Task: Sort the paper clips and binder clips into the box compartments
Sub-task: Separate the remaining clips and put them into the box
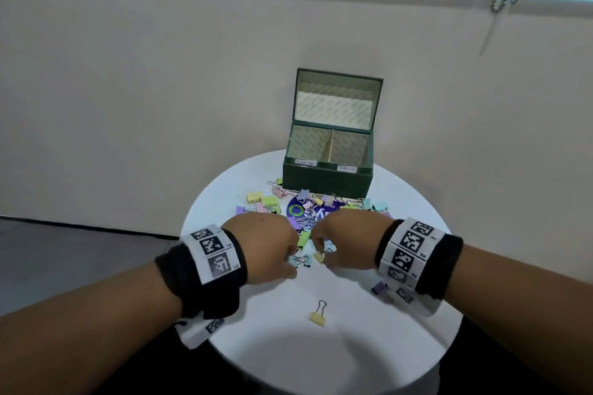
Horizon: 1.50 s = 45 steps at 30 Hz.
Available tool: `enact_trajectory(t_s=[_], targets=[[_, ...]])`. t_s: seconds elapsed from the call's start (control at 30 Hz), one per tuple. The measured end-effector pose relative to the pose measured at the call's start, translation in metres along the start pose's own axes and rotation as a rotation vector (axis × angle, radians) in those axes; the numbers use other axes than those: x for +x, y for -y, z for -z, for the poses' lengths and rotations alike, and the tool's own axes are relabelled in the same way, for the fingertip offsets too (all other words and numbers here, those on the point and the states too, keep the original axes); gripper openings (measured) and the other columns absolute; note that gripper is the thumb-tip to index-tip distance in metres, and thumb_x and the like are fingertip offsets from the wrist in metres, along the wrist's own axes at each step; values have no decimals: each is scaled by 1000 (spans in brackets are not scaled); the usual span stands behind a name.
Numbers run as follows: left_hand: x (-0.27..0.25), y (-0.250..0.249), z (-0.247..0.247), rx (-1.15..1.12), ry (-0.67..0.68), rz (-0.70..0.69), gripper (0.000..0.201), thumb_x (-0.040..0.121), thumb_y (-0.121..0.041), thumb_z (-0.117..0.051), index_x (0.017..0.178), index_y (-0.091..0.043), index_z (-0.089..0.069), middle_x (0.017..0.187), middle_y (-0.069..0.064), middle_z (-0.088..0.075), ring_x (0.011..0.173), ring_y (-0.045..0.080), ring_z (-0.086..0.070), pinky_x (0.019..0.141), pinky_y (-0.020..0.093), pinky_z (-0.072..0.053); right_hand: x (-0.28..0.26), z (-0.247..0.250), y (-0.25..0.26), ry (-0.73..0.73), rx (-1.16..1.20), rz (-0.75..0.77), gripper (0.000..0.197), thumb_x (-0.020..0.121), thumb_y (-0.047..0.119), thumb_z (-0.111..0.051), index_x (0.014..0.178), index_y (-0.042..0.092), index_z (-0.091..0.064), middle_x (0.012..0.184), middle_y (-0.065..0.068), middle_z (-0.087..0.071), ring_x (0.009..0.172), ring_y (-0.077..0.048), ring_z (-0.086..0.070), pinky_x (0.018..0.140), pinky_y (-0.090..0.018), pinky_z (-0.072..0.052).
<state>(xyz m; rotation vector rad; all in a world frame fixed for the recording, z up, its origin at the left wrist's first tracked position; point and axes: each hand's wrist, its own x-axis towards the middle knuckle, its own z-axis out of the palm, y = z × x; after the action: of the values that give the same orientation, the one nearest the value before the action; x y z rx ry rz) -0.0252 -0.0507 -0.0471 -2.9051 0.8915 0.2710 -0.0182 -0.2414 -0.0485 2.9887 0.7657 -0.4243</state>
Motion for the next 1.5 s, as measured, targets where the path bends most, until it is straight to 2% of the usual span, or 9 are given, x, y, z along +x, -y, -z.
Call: enact_trajectory(t_s=[0.43,0.6,0.73,0.83,0.97,1.13,1.23,1.33,1.5], targets=[[43,60,47,-422,-233,97,15,91,-34,-57,82,-28,-67,70,-15,-58,66,3,-53,59,20,-37,51,81,-66,-411,489,-218,22,84,30,-60,81,8,-58,80,-8,-67,67,-17,-55,67,-36,-55],[99,79,80,-489,-282,220,32,94,-32,-58,85,-3,-67,82,9,-66,73,21,-56,62,26,-39,91,101,-72,-407,416,-298,19,87,29,-60,92,11,-64,91,-5,-65,80,-19,-58,72,-32,-52],[126,72,89,-527,-258,255,30,95,-37,-59,108,-11,-67,102,7,-67,87,20,-59,67,27,-41,104,101,-78,-383,379,-305,26,87,26,-66,111,15,-65,110,-4,-67,100,-22,-62,89,-36,-54],[137,61,92,-1112,-230,317,42,94,-21,-62,132,-18,-44,105,11,-57,76,21,-54,59,28,-44,101,101,-81,-408,460,-299,55,85,20,-73,137,20,-55,131,-3,-62,113,-21,-61,98,-36,-52],[135,46,101,-1523,-224,363,25,95,-1,-55,118,-11,-50,119,17,-47,97,32,-61,76,37,-59,79,98,-82,-528,460,-257,49,86,18,-71,133,23,-58,136,2,-59,117,-17,-59,100,-32,-49],[115,49,97,-847,-226,224,36,98,-11,-53,134,-13,-53,119,7,-60,115,23,-60,98,40,-52,20,68,-86,-533,408,-135,4,92,21,-64,91,21,-68,90,9,-66,81,-5,-61,75,-22,-50],[92,69,75,-499,-395,160,26,97,-23,-51,119,-28,-63,109,-7,-67,96,11,-62,88,33,-53,-11,42,-112,-286,290,-261,6,92,22,-63,91,22,-68,90,11,-66,83,-10,-62,75,-24,-49],[77,86,45,-72,-249,265,30,98,-27,-42,121,-33,-61,124,-4,-64,106,19,-60,91,36,-49,-19,17,-138,-111,224,-480,6,87,26,-68,91,30,-67,96,6,-67,88,-15,-63,85,-32,-54],[75,96,19,-32,-106,258,42,102,-28,-40,143,-30,-47,144,-1,-53,127,23,-52,105,38,-43,-9,-6,-135,-96,275,-536,35,72,54,-79,94,31,-63,95,9,-67,86,-14,-63,85,-32,-53]])
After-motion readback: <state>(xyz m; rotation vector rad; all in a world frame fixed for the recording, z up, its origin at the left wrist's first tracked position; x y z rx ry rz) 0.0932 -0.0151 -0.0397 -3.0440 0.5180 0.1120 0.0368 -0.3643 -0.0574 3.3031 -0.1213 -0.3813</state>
